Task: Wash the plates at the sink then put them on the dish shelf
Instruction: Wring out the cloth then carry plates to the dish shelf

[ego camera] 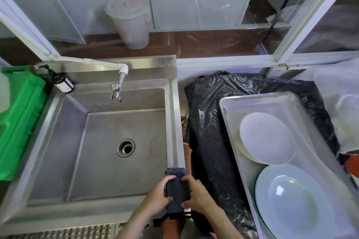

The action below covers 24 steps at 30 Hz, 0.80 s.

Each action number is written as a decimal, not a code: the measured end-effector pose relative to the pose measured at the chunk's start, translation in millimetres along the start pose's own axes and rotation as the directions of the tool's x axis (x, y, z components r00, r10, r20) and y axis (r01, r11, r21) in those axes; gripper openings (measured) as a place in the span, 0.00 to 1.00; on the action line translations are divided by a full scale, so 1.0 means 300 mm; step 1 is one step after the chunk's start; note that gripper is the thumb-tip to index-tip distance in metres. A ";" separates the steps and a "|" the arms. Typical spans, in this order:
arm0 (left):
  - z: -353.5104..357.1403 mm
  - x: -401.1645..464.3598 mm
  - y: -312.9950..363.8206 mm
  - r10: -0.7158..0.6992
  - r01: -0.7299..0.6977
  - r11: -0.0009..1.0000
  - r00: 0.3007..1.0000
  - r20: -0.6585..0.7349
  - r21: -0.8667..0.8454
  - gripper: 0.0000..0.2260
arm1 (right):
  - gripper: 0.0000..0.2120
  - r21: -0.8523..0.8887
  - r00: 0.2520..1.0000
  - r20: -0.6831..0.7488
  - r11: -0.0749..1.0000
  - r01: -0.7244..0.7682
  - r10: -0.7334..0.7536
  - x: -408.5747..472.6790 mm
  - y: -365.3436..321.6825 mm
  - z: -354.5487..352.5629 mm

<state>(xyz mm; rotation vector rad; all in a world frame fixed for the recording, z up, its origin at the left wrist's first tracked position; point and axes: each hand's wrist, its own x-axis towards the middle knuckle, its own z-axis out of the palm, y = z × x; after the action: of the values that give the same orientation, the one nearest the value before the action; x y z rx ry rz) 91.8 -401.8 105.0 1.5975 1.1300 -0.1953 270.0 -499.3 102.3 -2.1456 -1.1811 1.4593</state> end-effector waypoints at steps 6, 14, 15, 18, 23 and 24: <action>0.042 -0.007 0.008 0.004 0.001 0.999 0.996 -0.084 0.049 0.32 | 0.38 -0.100 0.998 -0.048 0.994 -0.035 0.031 -0.011 -0.004 0.037; 0.034 -0.038 0.000 -0.012 0.030 0.993 0.987 -0.158 0.110 0.23 | 0.23 -0.002 0.975 -0.210 0.998 0.067 -0.065 -0.034 0.038 0.024; 0.024 -0.046 -0.003 -0.007 0.029 0.992 0.984 -0.180 0.121 0.21 | 0.21 0.010 0.964 -0.254 0.997 0.080 -0.075 -0.045 0.039 0.010; -0.002 -0.082 0.006 0.031 0.008 0.986 0.973 -0.229 0.168 0.17 | 0.18 0.020 0.929 -0.362 0.995 0.097 -0.083 -0.096 0.027 -0.036; -0.013 -0.153 0.075 0.150 -0.087 0.968 0.954 -0.261 0.237 0.20 | 0.17 -0.069 0.844 -0.529 0.996 0.063 -0.090 -0.233 0.005 -0.092; -0.007 -0.166 0.090 0.177 -0.109 0.960 0.950 -0.257 0.259 0.21 | 0.17 -0.101 0.822 -0.563 0.994 0.034 -0.085 -0.268 0.005 -0.094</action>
<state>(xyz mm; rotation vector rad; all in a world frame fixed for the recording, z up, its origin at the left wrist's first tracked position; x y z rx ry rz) 84.6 -425.7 155.9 1.9647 1.2320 -0.0108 283.2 -555.6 165.1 -2.3325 -1.0734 0.6553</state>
